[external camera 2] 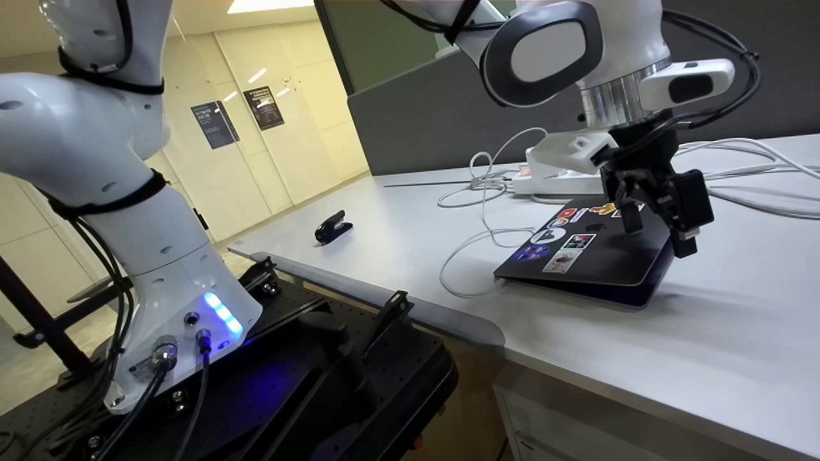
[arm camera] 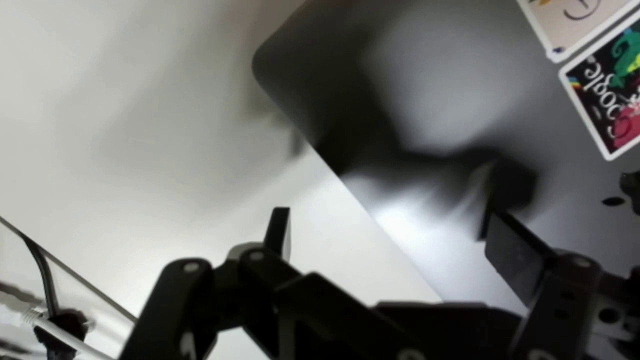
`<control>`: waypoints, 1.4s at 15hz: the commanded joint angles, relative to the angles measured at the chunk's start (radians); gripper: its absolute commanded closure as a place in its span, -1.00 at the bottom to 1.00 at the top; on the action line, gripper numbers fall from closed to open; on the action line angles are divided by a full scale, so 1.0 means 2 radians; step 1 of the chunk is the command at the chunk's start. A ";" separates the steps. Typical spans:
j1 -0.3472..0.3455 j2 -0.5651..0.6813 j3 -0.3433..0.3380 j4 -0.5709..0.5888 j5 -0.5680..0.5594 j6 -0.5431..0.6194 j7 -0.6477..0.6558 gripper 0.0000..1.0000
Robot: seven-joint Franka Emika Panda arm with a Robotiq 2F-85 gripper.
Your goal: Push the laptop screen closed
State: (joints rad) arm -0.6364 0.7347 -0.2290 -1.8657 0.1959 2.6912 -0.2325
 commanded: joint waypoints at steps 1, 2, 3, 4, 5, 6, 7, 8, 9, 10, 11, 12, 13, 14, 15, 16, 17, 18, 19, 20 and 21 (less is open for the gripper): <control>0.001 0.022 0.001 0.029 -0.014 -0.017 0.023 -1.00; 0.005 0.028 -0.001 0.032 -0.018 -0.019 0.025 -1.00; 0.008 0.034 -0.002 0.035 -0.020 -0.018 0.026 -1.00; 0.011 0.042 -0.003 0.040 -0.024 -0.017 0.027 -1.00; 0.013 0.049 -0.004 0.045 -0.028 -0.018 0.028 -1.00; 0.016 0.056 -0.005 0.049 -0.031 -0.017 0.030 -1.00; 0.017 0.062 -0.004 0.054 -0.033 -0.018 0.030 -1.00; 0.019 0.068 -0.004 0.059 -0.036 -0.019 0.032 -1.00; 0.020 0.071 -0.004 0.063 -0.037 -0.021 0.033 -1.00; 0.019 0.075 -0.002 0.066 -0.035 -0.021 0.034 -1.00; 0.015 0.077 0.004 0.069 -0.030 -0.020 0.032 -1.00; 0.012 0.080 0.009 0.072 -0.026 -0.020 0.031 -1.00; 0.008 0.052 0.013 0.055 -0.019 -0.030 0.029 -1.00; 0.005 0.033 0.015 0.042 -0.012 -0.034 0.030 -1.00; 0.007 0.018 0.012 0.034 -0.010 -0.037 0.035 -1.00; 0.003 -0.009 0.017 0.019 -0.004 -0.048 0.031 -1.00; 0.005 -0.029 0.015 0.009 -0.001 -0.051 0.031 -1.00; 0.004 -0.055 0.017 -0.004 0.003 -0.054 0.025 -1.00; 0.009 -0.081 0.014 -0.020 0.004 -0.053 0.025 -1.00; 0.012 -0.106 0.013 -0.032 0.005 -0.057 0.024 -1.00; 0.017 -0.132 0.009 -0.046 0.003 -0.064 0.026 -1.00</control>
